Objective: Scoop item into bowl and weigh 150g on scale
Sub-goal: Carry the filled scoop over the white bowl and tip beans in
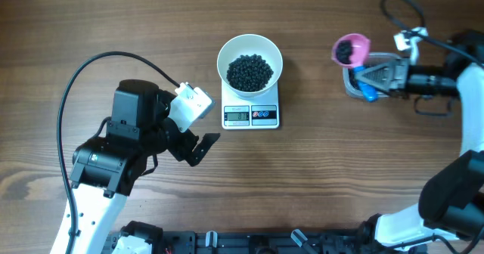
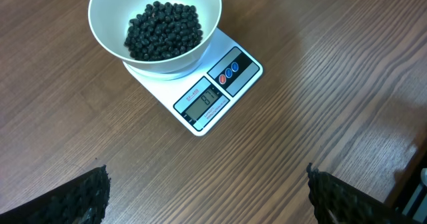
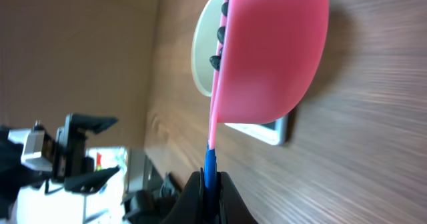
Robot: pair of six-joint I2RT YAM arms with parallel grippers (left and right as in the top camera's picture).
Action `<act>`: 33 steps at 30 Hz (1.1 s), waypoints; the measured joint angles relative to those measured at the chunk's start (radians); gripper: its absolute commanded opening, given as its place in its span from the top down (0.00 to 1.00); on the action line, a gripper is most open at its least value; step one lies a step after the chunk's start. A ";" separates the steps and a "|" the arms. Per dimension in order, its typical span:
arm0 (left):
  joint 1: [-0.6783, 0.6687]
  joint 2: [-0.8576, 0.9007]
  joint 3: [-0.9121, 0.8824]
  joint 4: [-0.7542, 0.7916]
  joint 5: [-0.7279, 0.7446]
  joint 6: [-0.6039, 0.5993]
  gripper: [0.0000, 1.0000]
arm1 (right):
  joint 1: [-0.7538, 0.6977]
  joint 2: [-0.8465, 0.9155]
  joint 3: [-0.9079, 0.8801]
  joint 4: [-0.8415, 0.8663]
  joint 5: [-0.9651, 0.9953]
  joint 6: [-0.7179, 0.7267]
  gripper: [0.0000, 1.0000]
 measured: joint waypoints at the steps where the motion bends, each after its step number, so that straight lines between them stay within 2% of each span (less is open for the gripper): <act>1: 0.000 0.000 0.000 0.000 0.000 0.000 0.00 | 0.061 -0.002 0.000 0.006 0.000 0.016 0.96; 6: 0.000 0.000 0.000 0.000 0.000 0.000 0.00 | 0.256 -0.002 0.000 0.166 -0.002 0.144 0.96; 9: 0.000 0.000 0.000 0.000 0.000 0.000 0.00 | 0.322 -0.002 0.000 0.285 0.003 0.235 0.96; 13: 0.000 0.000 0.000 0.000 0.000 0.000 0.00 | 0.401 -0.002 0.000 0.337 0.101 0.299 0.96; 19: 0.000 0.001 0.000 0.000 0.000 0.000 0.00 | 0.497 -0.002 0.000 0.418 0.349 0.284 0.96; 28: 0.000 0.001 0.000 0.000 0.000 0.000 0.00 | 0.726 -0.002 0.000 0.575 0.848 0.175 0.96; 33: 0.000 0.001 0.000 0.000 0.000 0.000 0.00 | 0.765 -0.002 0.000 0.589 0.946 0.126 0.96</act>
